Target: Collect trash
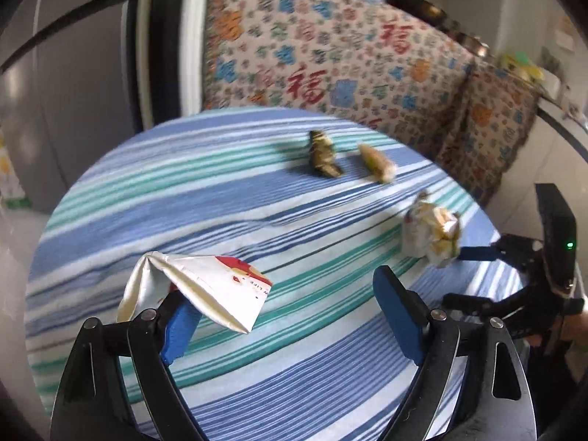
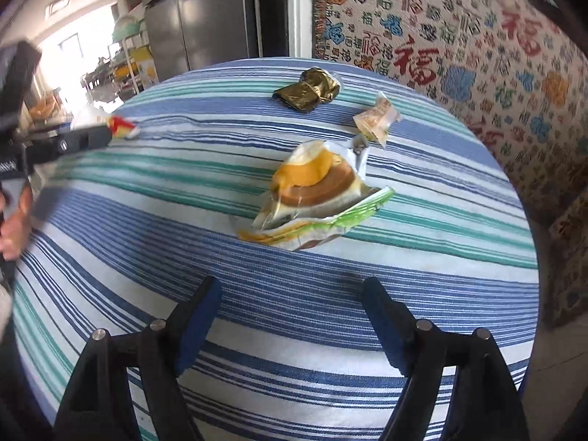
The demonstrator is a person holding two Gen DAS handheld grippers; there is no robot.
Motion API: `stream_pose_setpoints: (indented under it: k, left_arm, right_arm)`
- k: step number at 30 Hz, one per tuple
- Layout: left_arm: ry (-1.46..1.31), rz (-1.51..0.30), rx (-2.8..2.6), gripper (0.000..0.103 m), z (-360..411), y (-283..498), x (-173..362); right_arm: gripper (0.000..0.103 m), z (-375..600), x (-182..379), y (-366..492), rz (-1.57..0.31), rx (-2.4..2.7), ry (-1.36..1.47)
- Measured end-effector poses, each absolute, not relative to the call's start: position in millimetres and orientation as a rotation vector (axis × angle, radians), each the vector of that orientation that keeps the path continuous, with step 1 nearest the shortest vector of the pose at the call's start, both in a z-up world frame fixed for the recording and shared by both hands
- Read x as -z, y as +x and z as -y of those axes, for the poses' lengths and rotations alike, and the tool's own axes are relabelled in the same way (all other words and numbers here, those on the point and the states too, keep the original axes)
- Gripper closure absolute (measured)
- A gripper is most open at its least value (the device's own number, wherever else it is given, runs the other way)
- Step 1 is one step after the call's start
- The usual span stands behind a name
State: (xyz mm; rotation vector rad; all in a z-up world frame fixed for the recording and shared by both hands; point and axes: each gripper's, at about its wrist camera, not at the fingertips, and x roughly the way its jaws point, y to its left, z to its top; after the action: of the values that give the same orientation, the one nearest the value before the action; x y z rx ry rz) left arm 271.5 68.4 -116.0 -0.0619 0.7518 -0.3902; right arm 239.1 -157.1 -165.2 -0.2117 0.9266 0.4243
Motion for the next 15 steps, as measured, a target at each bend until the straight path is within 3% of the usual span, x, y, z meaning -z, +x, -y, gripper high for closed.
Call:
stream_pose_setpoints:
  k: [2, 6, 9, 11, 15]
  left_arm:
    - [-0.033, -0.731, 0.418, 0.004, -59.7, 267.5, 111.4]
    - [0.063, -0.767, 0.386, 0.004, -52.4, 270.1, 120.4]
    - [0.096, -1.008, 0.336, 0.003, -56.5, 289.2, 157.5]
    - [0.108, -0.996, 0.302, 0.002, -60.9, 282.6, 158.3]
    - [-0.120, -1.038, 0.414, 0.002, -87.8, 272.0, 146.8]
  right_arm:
    - [0.022, 155.8, 165.1, 239.3, -0.924, -0.426, -0.204]
    - [0.020, 156.7, 165.7, 239.8, -0.903, -0.420, -0.194]
    - [0.020, 156.2, 165.5, 238.7, -0.903, -0.418, -0.194]
    - [0.019, 156.2, 164.9, 236.7, -0.903, -0.420, -0.194]
    - [0.019, 157.3, 165.3, 237.8, -0.905, -0.419, -0.193]
